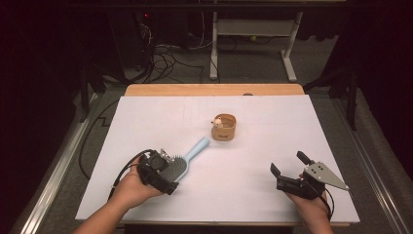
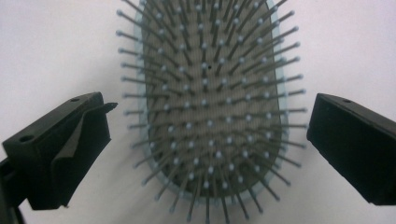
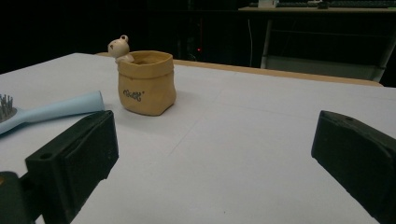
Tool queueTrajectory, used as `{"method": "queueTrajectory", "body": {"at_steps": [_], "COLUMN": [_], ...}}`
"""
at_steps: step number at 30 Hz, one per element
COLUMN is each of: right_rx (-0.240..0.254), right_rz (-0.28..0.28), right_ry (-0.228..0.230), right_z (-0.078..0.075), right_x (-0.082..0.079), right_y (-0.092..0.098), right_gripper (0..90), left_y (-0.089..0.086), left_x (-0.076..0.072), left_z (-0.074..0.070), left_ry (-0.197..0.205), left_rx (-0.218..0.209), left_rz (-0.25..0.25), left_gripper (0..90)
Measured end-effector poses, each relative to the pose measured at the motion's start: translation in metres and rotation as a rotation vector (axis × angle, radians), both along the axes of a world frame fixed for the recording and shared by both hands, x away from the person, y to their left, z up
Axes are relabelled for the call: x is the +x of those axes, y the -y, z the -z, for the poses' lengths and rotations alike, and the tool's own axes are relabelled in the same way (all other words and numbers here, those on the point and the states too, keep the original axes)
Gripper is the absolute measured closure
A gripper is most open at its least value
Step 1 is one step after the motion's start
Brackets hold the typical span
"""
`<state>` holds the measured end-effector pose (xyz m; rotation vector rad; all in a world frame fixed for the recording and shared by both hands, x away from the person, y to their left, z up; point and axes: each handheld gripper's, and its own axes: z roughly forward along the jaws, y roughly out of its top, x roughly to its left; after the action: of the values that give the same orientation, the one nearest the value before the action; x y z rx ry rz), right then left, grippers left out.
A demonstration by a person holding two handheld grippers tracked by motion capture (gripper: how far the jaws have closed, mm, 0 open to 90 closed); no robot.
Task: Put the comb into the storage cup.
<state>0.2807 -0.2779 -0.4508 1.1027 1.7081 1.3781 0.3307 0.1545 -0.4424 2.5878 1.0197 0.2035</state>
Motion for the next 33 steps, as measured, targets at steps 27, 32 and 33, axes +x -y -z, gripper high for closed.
{"method": "queueTrajectory", "body": {"at_steps": [27,32,33], "right_rx": [0.000,-0.002,-0.001], "right_rz": [0.000,-0.001,-0.001], "right_ry": [0.001,0.002,0.002], "right_z": [0.000,0.000,0.000], "right_x": [0.000,0.000,0.000], "right_y": [0.001,0.000,0.000], "right_gripper": [1.6,1.6,1.6], "left_y": [0.010,0.007,0.007], "left_x": [0.016,0.021,0.022], "left_z": [0.011,0.013,0.013], "left_ry": [-0.054,-0.104,-0.109], "left_rx": [0.060,0.041,0.037], "left_rz": [-0.010,-0.017,-0.015], "left_gripper": [1.6,0.3,0.0]}}
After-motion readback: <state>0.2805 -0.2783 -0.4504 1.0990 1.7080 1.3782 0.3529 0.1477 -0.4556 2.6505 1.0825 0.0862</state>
